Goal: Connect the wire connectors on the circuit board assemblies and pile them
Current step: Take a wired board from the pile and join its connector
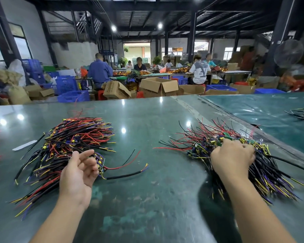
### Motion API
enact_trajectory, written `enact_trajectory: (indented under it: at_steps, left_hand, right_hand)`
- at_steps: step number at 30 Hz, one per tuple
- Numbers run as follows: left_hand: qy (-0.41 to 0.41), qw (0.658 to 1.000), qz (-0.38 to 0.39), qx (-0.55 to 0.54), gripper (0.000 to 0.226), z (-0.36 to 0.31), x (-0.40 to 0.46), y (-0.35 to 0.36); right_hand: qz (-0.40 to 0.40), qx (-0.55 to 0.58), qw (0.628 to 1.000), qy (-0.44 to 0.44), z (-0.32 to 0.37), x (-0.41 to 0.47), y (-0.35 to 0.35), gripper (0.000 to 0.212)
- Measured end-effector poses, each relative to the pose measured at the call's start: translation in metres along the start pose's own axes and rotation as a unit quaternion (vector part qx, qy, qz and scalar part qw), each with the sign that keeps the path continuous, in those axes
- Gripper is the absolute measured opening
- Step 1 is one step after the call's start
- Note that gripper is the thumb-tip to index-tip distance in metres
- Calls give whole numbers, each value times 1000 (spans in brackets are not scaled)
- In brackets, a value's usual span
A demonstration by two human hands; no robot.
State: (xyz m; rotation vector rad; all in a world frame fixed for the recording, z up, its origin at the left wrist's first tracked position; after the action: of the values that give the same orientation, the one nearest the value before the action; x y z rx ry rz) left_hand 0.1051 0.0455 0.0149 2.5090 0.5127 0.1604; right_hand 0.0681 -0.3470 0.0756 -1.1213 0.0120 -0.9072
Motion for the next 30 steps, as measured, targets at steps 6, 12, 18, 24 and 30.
enact_trajectory:
  at_steps: [6, 12, 18, 24, 30]
  left_hand:
    - [114, 982, -75, 129, 24, -15, -3, -7]
    - [279, 781, -76, 554, 31, -26, -12, 7]
    - [298, 605, 10, 738, 38, -4, -11, 16]
    - [289, 684, 11, 670, 19, -11, -12, 20]
    - [277, 822, -6, 498, 15, -19, -23, 26]
  right_hand:
    - [-70, 70, 985, -142, 42, -24, -8, 25]
    - [57, 271, 856, -436, 118, -107, -2, 21]
    - [193, 235, 840, -449, 125, -149, 44, 26]
    - [252, 265, 832, -418, 129, -164, 63, 27]
    - [247, 257, 851, -385, 125, -155, 63, 26]
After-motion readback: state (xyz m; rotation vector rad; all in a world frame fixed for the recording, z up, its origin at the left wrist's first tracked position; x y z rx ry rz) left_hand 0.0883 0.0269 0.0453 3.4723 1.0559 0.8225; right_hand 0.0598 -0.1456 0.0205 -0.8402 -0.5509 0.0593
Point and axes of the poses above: each hand's wrist, its own x-axis towards the middle knuckle, its own y-axis out of the palm, z = x × y, the point moved 8 cm from there along x, towards the middle knuckle, and after that the axes turned 4 degrees about -z, right-handed, at the moved point
